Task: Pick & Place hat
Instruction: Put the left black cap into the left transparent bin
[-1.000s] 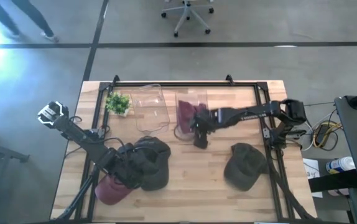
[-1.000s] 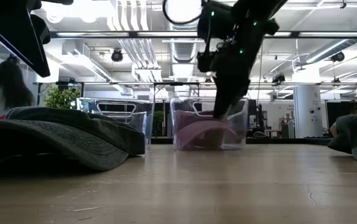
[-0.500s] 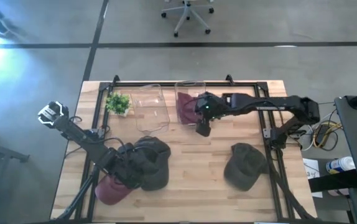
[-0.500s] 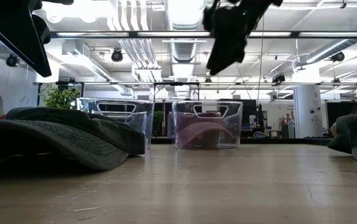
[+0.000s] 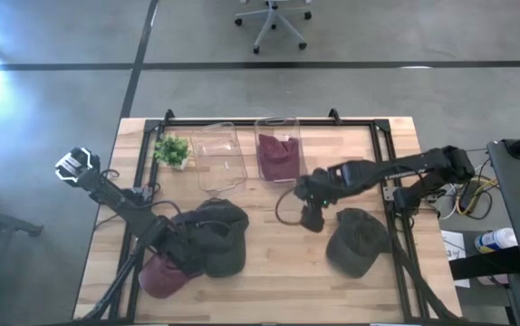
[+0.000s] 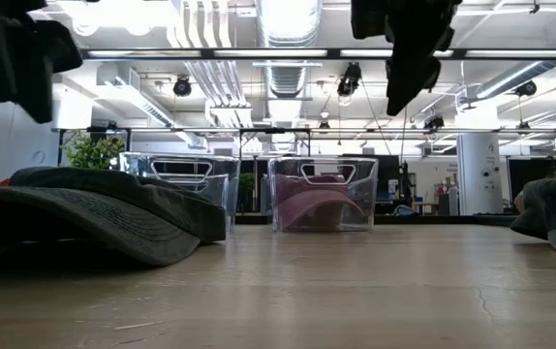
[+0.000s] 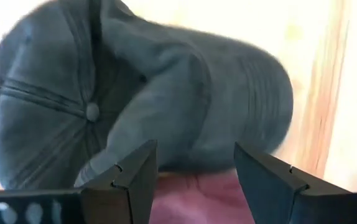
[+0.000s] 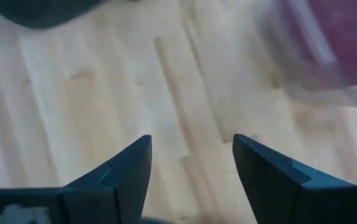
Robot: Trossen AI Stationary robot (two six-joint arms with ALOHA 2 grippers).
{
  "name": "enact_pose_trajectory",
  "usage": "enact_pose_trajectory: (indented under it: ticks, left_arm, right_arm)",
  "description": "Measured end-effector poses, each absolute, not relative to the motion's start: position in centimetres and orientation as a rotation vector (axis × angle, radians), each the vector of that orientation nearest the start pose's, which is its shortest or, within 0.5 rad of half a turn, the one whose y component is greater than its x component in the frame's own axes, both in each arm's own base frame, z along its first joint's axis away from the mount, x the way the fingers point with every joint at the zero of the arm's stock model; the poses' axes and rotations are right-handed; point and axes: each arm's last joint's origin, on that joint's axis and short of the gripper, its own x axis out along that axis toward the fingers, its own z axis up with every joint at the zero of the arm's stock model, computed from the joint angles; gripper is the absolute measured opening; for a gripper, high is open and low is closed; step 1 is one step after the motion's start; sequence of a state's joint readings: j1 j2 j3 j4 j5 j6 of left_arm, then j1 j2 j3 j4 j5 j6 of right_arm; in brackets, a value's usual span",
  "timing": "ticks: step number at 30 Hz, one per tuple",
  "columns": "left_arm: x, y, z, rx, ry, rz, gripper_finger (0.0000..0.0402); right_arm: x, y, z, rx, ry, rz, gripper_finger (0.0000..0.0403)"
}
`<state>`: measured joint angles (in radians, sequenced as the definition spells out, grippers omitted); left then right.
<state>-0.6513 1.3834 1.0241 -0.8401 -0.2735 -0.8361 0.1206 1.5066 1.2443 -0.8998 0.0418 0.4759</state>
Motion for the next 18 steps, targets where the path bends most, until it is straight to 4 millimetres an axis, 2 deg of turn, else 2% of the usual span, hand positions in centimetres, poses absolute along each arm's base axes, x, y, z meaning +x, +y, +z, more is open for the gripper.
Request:
enact_pose_trajectory:
  ticks: [4,8,12,18]
  left_arm:
    - [19.8,-15.3,24.1,-0.172,1.222,0.067,0.0206]
    - [17.9,-16.5,23.9,-0.21,1.376,0.006,0.0206]
    - [16.5,-17.4,23.1,-0.223,1.424,0.002,0.0206]
    - [17.2,-17.0,18.9,-0.256,1.399,0.084,0.0206]
  right_arm:
    - [28.8,5.3,26.1,0.365,1.159,-0.202,0.0219]
    - [28.3,6.6,24.5,0.411,1.178,-0.181,0.0219]
    - [28.1,7.8,22.9,0.437,1.144,-0.136,0.0219]
    - [28.2,9.2,21.4,0.495,1.053,-0.097,0.0219]
